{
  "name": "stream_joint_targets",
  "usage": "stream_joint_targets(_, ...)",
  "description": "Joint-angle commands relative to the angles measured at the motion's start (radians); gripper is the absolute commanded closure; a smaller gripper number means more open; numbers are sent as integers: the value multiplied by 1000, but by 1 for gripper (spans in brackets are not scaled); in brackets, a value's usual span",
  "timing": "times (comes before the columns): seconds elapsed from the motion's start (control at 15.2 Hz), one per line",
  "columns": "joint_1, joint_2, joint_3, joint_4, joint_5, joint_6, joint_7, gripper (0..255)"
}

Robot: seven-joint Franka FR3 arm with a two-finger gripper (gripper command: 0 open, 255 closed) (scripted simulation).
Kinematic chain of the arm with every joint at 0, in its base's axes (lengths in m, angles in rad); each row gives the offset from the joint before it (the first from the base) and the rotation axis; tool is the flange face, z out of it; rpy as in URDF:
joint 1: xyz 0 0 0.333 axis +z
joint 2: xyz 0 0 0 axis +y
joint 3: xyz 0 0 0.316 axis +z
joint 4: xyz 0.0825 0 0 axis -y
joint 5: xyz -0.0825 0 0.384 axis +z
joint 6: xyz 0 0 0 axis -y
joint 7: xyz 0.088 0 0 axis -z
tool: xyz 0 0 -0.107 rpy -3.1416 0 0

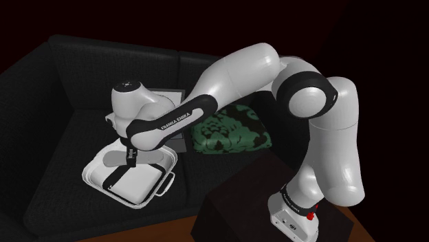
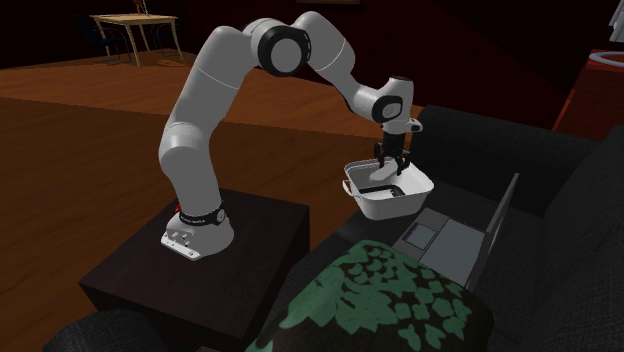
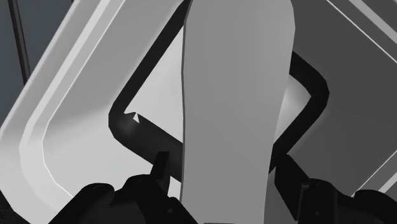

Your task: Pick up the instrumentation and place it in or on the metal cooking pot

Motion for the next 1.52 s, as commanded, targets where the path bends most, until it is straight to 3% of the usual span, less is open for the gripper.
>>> stream_joint_targets(0.0,0,1,0,0,0,2,0,255)
stream_joint_targets(0.26,0,1,0,0,0,2,0,255)
stream_joint_targets(0.33,0,1,0,0,0,2,0,0)
stream_joint_targets(0.66,0,1,0,0,0,2,0,0)
stream_joint_targets(0.92,-4,-79,9,9,12,-87,-8,0)
stream_joint_targets(1.45,-4,-79,9,9,12,-87,-7,0)
